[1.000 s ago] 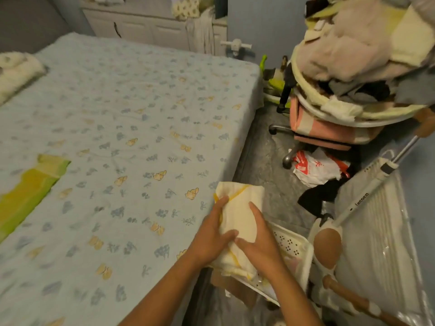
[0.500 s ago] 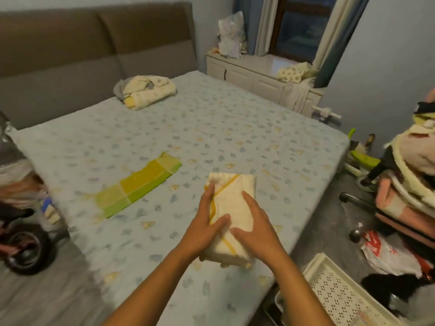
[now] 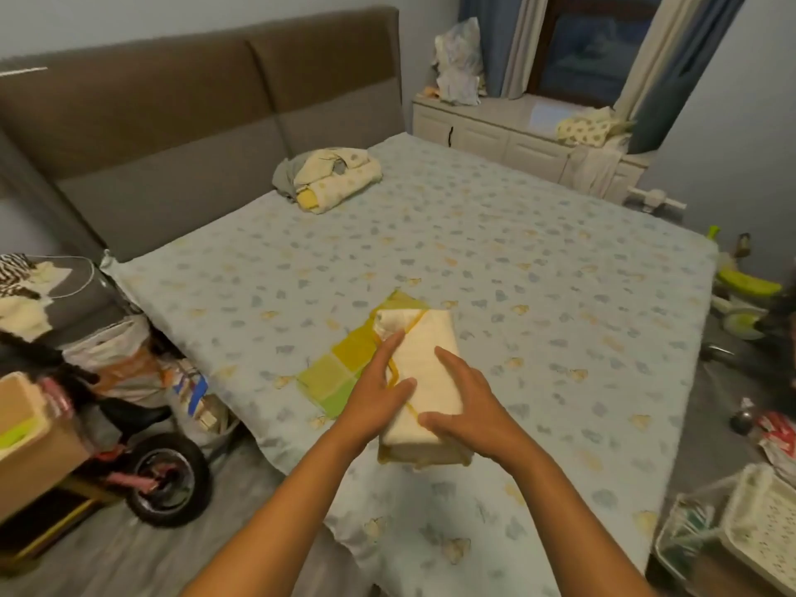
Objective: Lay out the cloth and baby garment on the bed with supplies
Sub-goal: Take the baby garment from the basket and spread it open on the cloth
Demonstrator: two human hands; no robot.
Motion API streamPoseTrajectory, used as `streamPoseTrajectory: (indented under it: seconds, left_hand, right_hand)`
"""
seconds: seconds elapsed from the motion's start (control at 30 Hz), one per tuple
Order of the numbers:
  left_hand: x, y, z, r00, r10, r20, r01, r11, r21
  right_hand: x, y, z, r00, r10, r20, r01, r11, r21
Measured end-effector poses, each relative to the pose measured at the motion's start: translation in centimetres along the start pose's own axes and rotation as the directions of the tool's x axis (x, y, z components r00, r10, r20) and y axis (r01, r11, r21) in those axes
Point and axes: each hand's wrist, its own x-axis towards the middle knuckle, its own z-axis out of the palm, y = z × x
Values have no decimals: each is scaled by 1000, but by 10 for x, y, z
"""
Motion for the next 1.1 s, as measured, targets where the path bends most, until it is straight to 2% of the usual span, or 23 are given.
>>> streamPoseTrajectory:
  seconds: [0.13, 0.23, 0.33, 0.47, 0.67, 0.77, 0.87, 1.1]
  left_hand:
    - [38, -10, -35, 999, -44, -3, 44, 999, -13]
    - [80, -17, -55, 998, -59, -27, 59, 998, -6]
    - [128, -31, -73, 996, -67, -61, 67, 998, -12]
    - [188, -55, -96, 987, -86, -138, 66, 987, -145]
    - [260, -85, -121, 926, -301, -228, 170, 871, -461]
    - [302, -104, -134, 920, -355, -166, 246, 853, -461]
    - [347, -133, -147, 940, -339, -47, 294, 870, -397]
    - [424, -222, -140, 932, -352, 91, 361, 868, -342]
  right_hand:
    - [37, -8, 19, 996, -4, 92, 2, 1000, 12]
    - [78, -11, 30, 997, -33, 73, 32, 999, 16]
    - [131, -10, 43, 997, -52, -58, 53, 998, 19]
    - [199, -7, 67, 951, -52, -304, 17, 993, -115]
    - [281, -4, 105, 892, 106, -439, -125, 992, -14]
    - [326, 0, 111, 850, 148, -505, -133, 989, 66]
    - [371, 19, 116, 827, 191, -529, -147, 981, 125]
    - [460, 102, 140, 738, 255, -625, -157, 965, 208]
